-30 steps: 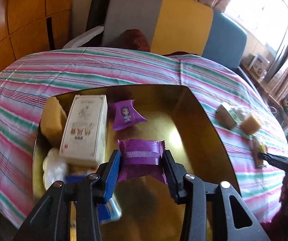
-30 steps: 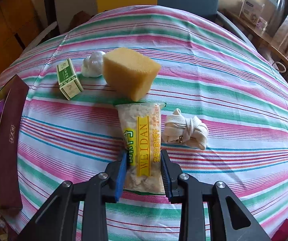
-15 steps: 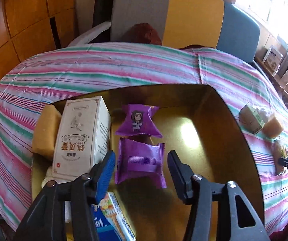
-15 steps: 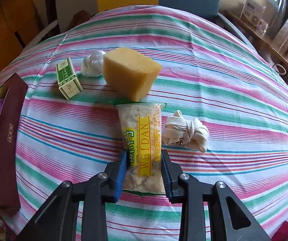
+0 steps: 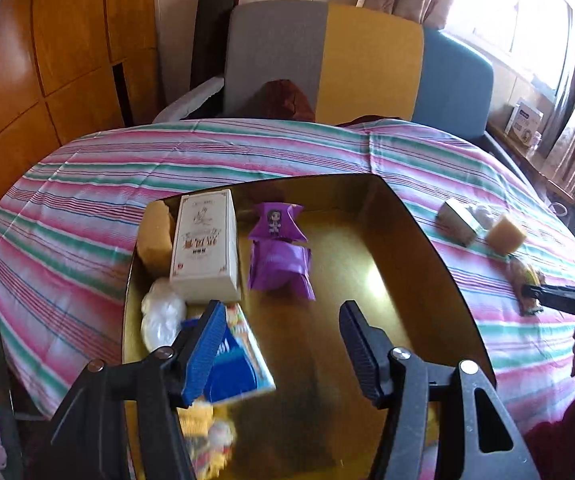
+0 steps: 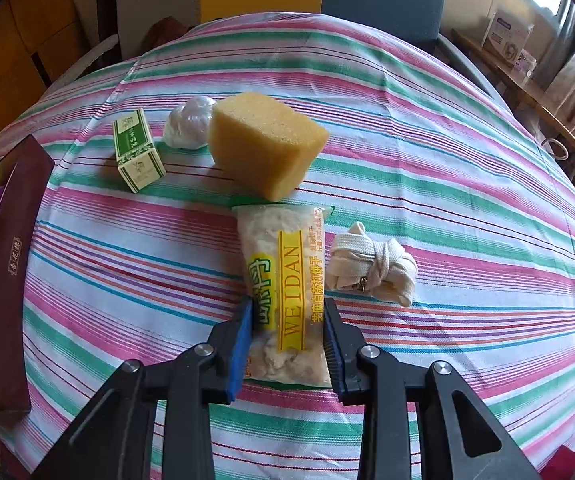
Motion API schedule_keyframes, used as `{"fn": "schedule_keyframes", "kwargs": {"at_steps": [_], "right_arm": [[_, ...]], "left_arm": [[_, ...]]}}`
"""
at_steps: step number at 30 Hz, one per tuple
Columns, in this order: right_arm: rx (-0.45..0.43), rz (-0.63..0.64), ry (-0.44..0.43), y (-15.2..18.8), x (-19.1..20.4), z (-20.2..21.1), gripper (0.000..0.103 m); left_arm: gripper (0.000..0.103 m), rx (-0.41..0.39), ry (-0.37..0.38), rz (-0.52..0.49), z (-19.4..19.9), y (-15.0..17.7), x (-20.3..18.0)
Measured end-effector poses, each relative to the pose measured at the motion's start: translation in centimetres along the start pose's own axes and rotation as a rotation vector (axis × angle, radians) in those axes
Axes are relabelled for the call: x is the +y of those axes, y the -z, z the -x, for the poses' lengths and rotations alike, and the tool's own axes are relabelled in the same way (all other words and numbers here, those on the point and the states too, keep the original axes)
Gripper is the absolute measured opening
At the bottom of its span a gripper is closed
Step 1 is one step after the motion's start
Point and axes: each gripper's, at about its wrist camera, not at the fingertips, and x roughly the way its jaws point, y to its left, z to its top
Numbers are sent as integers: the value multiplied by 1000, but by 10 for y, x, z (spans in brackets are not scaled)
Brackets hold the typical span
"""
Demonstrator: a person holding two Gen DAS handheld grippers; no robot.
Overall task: Organize objects
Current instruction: 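Carry ribbed purple packet into tray with left gripper while right gripper grasps WEIDAN bread bag, then carry the WEIDAN bread bag into the tray and release it with the right gripper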
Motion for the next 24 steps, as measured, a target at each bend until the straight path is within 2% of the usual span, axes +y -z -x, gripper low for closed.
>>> {"fn": "schedule_keyframes", "kwargs": {"at_steps": [9,12,24], "right_arm": [[-4,17,19,4,4,-1,35],[21,24,20,5,6,-5,39],[17,44,39,8,8,-5,39]], "left_arm": [[60,8,15,12,10,15,2],[60,8,17,13,12,17,3],[60,14,24,13,11,19,3]]}}
